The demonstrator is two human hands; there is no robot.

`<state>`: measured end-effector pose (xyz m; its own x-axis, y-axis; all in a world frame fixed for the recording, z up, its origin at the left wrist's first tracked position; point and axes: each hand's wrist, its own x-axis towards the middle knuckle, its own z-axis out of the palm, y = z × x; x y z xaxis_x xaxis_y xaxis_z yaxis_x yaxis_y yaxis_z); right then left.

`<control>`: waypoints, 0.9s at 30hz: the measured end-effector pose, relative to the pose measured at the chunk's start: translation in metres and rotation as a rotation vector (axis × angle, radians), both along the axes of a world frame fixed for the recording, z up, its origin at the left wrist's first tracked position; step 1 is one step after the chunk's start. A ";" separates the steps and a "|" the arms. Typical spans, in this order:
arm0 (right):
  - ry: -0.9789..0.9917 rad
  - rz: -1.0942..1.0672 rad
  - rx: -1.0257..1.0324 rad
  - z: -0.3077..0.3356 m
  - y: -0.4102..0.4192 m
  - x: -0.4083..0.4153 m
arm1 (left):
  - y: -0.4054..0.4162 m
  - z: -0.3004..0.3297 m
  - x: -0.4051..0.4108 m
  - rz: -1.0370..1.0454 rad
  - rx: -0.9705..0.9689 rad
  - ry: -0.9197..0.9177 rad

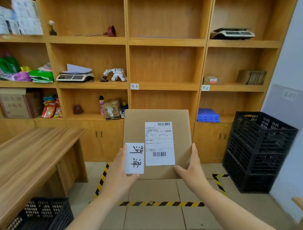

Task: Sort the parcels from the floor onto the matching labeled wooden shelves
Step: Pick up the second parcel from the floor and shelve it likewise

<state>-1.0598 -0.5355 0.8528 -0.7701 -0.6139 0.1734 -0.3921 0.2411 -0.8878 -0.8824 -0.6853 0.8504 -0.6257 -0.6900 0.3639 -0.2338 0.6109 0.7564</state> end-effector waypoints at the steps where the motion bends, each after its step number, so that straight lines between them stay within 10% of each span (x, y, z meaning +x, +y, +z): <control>1: -0.004 0.006 0.008 -0.001 -0.012 -0.009 | -0.013 -0.003 -0.008 0.009 -0.001 -0.004; 27: -0.087 -0.085 -0.042 -0.020 -0.363 -0.191 | -0.387 -0.006 -0.209 -0.184 0.105 -0.019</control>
